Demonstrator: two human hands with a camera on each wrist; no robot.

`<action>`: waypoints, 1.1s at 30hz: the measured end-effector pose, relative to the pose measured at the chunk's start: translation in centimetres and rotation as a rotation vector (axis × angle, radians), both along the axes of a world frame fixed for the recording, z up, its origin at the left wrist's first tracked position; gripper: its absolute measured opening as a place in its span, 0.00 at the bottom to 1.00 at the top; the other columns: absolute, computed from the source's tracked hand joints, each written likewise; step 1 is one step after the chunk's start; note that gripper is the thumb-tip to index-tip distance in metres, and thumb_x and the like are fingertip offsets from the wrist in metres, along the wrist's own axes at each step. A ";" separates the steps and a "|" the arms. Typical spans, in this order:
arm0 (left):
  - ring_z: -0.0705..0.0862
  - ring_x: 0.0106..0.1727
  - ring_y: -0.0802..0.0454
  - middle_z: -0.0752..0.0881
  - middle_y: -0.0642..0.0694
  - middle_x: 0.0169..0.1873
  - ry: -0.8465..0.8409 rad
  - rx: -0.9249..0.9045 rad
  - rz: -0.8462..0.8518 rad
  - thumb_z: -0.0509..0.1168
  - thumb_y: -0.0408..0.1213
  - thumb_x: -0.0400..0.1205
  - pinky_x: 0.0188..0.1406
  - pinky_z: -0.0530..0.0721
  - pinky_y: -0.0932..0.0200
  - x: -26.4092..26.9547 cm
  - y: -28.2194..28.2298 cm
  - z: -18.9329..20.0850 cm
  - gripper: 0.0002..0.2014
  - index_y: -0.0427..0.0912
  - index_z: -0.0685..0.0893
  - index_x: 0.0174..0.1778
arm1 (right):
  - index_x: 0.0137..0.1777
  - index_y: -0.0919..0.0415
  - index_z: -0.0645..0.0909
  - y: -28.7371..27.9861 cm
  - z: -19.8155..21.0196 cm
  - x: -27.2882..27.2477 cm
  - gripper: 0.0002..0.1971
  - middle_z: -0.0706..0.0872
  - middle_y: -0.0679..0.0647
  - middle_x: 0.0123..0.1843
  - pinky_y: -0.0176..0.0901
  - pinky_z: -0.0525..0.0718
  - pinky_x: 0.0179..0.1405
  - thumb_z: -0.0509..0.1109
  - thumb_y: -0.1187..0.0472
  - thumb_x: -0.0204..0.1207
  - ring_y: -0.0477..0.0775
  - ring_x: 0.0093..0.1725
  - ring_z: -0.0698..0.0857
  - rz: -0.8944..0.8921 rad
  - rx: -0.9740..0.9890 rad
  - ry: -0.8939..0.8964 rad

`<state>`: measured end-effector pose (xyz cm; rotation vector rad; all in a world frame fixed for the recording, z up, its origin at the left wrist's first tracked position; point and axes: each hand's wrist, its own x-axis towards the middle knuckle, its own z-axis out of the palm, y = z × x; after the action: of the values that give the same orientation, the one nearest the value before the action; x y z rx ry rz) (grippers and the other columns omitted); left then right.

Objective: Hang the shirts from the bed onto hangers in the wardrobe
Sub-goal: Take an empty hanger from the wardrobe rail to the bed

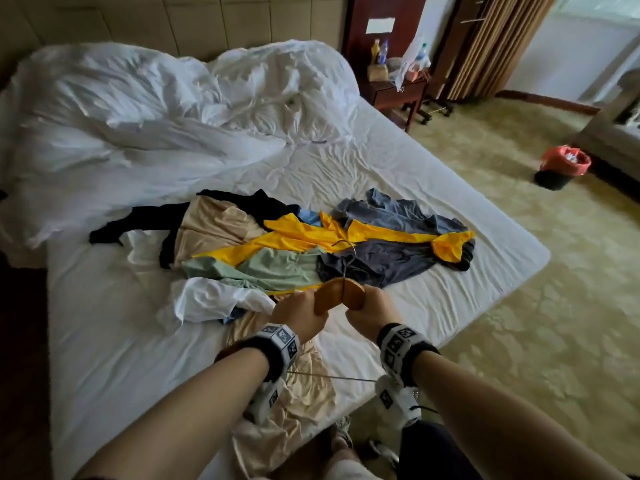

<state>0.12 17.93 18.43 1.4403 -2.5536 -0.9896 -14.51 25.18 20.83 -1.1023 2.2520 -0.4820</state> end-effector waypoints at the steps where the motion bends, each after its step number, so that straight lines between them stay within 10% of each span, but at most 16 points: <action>1: 0.86 0.53 0.38 0.88 0.41 0.50 -0.008 0.012 0.025 0.64 0.42 0.78 0.47 0.82 0.52 -0.9 -0.7 -0.8 0.16 0.47 0.80 0.63 | 0.43 0.56 0.81 -1.2 -0.8 -1.2 0.07 0.87 0.53 0.40 0.47 0.86 0.41 0.67 0.62 0.65 0.56 0.41 0.85 0.030 0.030 -0.001; 8: 0.86 0.48 0.36 0.86 0.40 0.46 -0.149 0.112 0.153 0.62 0.37 0.82 0.45 0.85 0.45 -3.8 -4.1 -7.2 0.08 0.44 0.78 0.56 | 0.49 0.55 0.81 -7.8 -6.8 -8.3 0.10 0.88 0.54 0.44 0.48 0.83 0.44 0.75 0.62 0.68 0.59 0.46 0.85 0.167 0.116 -0.060; 12: 0.85 0.51 0.39 0.86 0.43 0.49 -0.193 0.130 0.160 0.62 0.35 0.81 0.46 0.83 0.49 -3.0 -4.4 -10.4 0.10 0.44 0.81 0.57 | 0.42 0.57 0.81 -9.0 -10.1 -9.0 0.10 0.84 0.52 0.31 0.42 0.82 0.35 0.79 0.68 0.68 0.46 0.27 0.83 0.276 0.265 -0.331; 17: 0.83 0.55 0.42 0.87 0.47 0.51 -0.216 0.088 0.126 0.64 0.34 0.77 0.59 0.80 0.46 -1.1 -4.8 -13.6 0.12 0.48 0.85 0.55 | 0.42 0.65 0.85 -11.2 -12.7 -6.6 0.10 0.86 0.56 0.32 0.39 0.81 0.33 0.80 0.58 0.74 0.51 0.31 0.83 0.565 0.446 -0.583; 20: 0.78 0.70 0.39 0.81 0.43 0.68 -0.151 0.053 0.168 0.67 0.31 0.76 0.71 0.76 0.43 0.6 -5.6 -15.2 0.23 0.47 0.82 0.69 | 0.39 0.65 0.82 -12.3 -13.9 -4.8 0.13 0.80 0.58 0.30 0.47 0.77 0.35 0.78 0.56 0.75 0.55 0.30 0.78 0.489 0.459 -0.645; 24: 0.65 0.79 0.36 0.56 0.38 0.84 -0.100 -0.003 0.258 0.67 0.29 0.77 0.76 0.70 0.45 1.9 -6.1 -16.7 0.35 0.43 0.66 0.82 | 0.36 0.57 0.80 -12.1 -16.4 -3.1 0.16 0.80 0.51 0.28 0.49 0.75 0.36 0.77 0.47 0.75 0.53 0.30 0.78 0.418 0.347 -0.436; 29: 0.71 0.73 0.38 0.69 0.37 0.76 -0.102 0.211 0.313 0.66 0.33 0.80 0.72 0.71 0.48 2.7 -6.2 -21.0 0.29 0.42 0.69 0.79 | 0.49 0.61 0.81 -12.6 -19.3 -2.5 0.16 0.81 0.52 0.34 0.43 0.73 0.35 0.72 0.47 0.79 0.53 0.34 0.80 0.246 0.234 -0.268; 33: 0.58 0.84 0.37 0.54 0.36 0.85 -0.265 0.434 0.342 0.65 0.40 0.83 0.81 0.62 0.43 3.4 -5.9 -26.2 0.36 0.41 0.57 0.85 | 0.54 0.61 0.80 -13.5 -23.2 -2.3 0.14 0.81 0.54 0.38 0.46 0.75 0.37 0.70 0.49 0.81 0.55 0.37 0.81 0.172 0.212 -0.211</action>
<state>3.50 12.05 -7.77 2.1609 -2.2071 -1.4295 -16.77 11.68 -2.36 -1.0699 1.9555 -0.2677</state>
